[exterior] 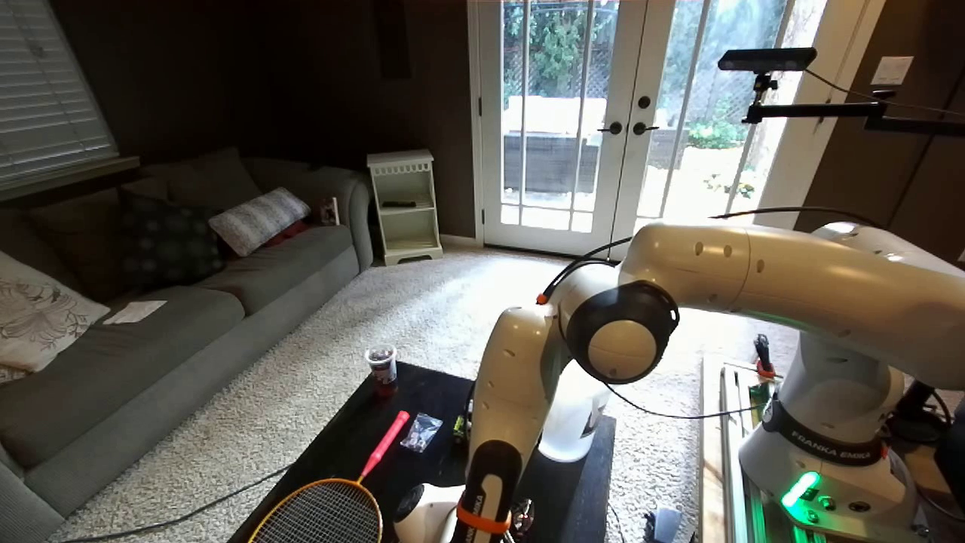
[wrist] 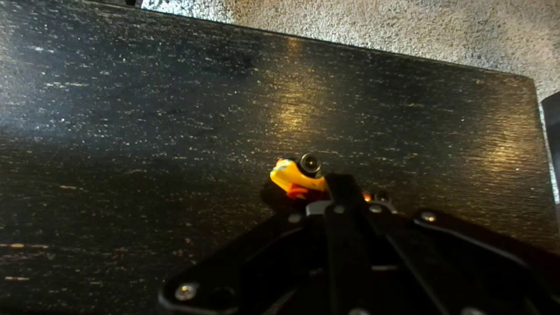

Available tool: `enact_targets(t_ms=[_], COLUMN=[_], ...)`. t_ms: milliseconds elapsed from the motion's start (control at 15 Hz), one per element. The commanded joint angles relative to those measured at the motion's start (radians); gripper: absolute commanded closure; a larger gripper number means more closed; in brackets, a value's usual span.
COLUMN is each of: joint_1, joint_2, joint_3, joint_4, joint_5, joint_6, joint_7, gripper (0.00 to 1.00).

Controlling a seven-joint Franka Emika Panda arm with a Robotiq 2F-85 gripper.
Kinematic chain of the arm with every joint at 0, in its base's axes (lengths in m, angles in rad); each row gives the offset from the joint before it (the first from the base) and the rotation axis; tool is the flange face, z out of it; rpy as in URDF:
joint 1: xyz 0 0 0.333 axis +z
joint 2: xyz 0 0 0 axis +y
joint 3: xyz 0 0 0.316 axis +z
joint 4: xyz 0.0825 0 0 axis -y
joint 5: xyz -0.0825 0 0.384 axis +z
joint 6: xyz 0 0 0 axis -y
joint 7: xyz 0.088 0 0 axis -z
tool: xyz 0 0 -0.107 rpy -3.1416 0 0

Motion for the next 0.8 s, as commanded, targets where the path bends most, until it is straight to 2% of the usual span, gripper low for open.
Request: enact_targets(t_ms=[0, 200, 333, 467, 733], joint_1=[-0.009, -0.011, -0.013, -0.014, -0.013], joint_2=[-0.001, -0.009, -0.023, -0.030, -0.030], joint_3=[0.018, 0.024, 0.026, 0.025, 0.023], joint_4=[-0.027, -0.046, -0.064, -0.074, -0.071], joint_5=[0.019, 0.020, 0.020, 0.022, 0.023], joint_6=[0.010, 0.028, 0.044, 0.061, 0.066], joint_7=[-0.019, -0.018, -0.017, -0.010, -0.002], gripper=[1.00, 1.00, 0.95, 0.70, 0.44])
